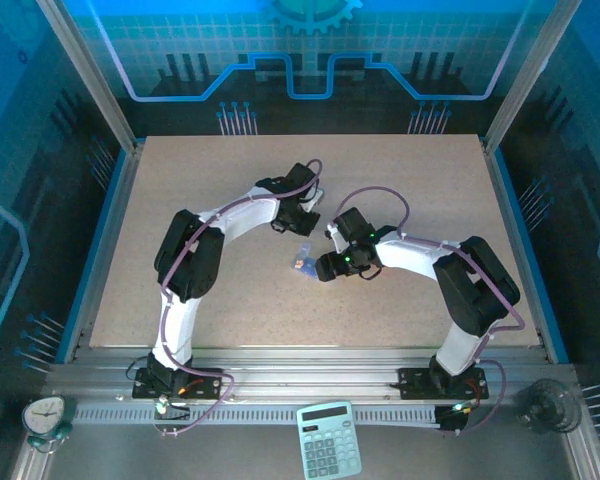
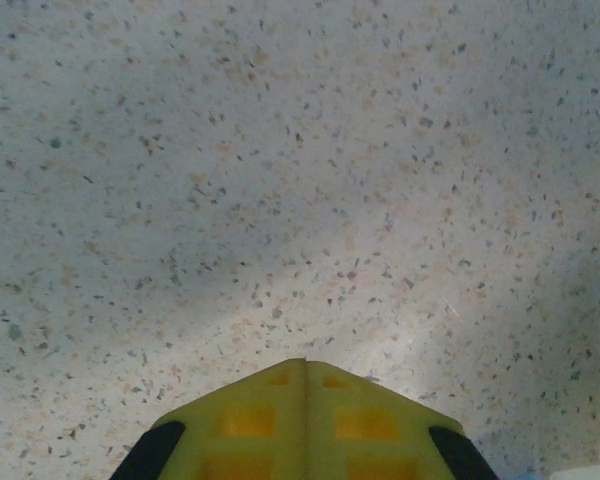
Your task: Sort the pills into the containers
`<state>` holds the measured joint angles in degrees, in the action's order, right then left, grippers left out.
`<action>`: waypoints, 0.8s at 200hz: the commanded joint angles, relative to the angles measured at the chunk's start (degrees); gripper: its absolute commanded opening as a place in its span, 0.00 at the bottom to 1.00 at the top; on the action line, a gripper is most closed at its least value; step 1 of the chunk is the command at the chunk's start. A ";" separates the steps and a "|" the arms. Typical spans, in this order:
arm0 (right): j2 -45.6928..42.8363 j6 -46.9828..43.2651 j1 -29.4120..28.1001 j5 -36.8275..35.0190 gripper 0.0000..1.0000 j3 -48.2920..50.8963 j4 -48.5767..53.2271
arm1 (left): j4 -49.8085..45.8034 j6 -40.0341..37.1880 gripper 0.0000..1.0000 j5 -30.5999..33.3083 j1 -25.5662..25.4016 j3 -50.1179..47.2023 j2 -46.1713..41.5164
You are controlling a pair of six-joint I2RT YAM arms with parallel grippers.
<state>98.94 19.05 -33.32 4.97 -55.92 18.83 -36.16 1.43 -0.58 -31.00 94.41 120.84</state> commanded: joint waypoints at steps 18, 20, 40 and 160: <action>1.42 1.48 0.44 0.82 0.76 0.88 -0.15 | -5.34 -1.42 0.00 -2.97 -0.55 1.92 0.71; 1.41 1.57 0.45 0.83 0.76 0.83 -0.14 | -5.44 -1.43 0.00 -3.06 -0.59 1.90 0.74; 1.66 1.96 0.54 1.09 0.75 0.71 -0.20 | -6.69 -1.43 0.00 -3.54 -0.64 1.89 0.62; 0.44 2.15 1.99 4.49 0.78 -2.38 -0.37 | -6.74 -1.04 0.00 -3.73 -0.90 1.08 -0.98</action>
<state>99.66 21.02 -32.36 8.19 -56.07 18.06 -40.93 1.10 -3.33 -31.44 94.48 121.03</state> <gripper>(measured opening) 0.772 0.050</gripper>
